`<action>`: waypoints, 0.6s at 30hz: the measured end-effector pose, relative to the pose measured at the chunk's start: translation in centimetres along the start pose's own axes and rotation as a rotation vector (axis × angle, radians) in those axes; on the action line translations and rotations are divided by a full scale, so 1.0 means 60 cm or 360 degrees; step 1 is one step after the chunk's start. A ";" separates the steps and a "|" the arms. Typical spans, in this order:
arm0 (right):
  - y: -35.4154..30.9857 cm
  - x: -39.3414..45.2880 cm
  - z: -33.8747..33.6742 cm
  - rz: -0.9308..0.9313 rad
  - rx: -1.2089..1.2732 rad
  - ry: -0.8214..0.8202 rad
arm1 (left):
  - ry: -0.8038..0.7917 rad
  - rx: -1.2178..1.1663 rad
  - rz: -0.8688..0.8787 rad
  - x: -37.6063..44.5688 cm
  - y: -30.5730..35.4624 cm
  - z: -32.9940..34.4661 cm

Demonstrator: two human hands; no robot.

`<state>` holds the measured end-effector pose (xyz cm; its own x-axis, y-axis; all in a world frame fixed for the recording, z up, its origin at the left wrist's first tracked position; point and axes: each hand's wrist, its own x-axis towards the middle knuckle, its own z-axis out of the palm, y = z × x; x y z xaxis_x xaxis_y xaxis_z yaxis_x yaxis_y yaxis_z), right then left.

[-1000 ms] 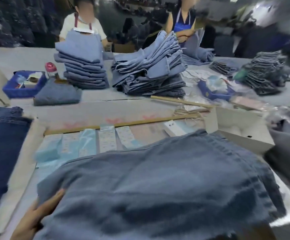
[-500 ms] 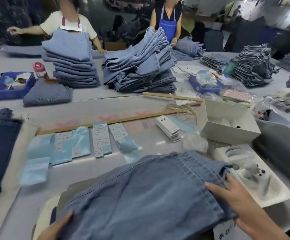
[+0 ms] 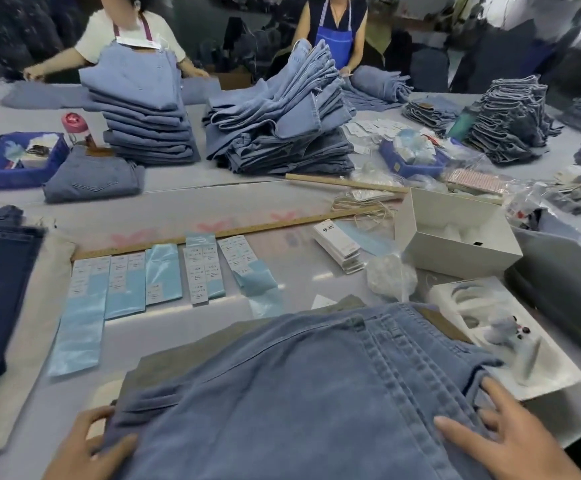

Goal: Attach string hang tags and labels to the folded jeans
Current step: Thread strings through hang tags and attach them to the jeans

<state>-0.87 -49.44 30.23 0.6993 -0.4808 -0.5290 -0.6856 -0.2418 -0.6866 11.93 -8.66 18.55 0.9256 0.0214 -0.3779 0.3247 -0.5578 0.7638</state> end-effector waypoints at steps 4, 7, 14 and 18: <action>0.003 -0.024 0.013 -0.0067 -0.0351 0.0197 | 0.0173 0.0536 0.0185 0.021 0.019 0.048; -0.015 -0.056 0.021 -0.0096 -0.0573 0.0328 | -0.0078 0.0345 0.0823 0.037 0.148 0.137; -0.019 -0.099 0.048 -0.0373 -0.1064 0.0300 | -0.0643 0.0892 0.1415 0.090 0.345 0.293; 0.001 -0.110 0.060 -0.0520 -0.0805 0.0404 | -0.0780 0.0460 0.1489 0.096 0.345 0.291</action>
<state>-4.77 -43.25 31.89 0.8607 -0.4845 -0.1564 -0.4999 -0.7462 -0.4397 20.58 -34.58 23.07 0.5838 -0.8087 0.0718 -0.5835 -0.3564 0.7298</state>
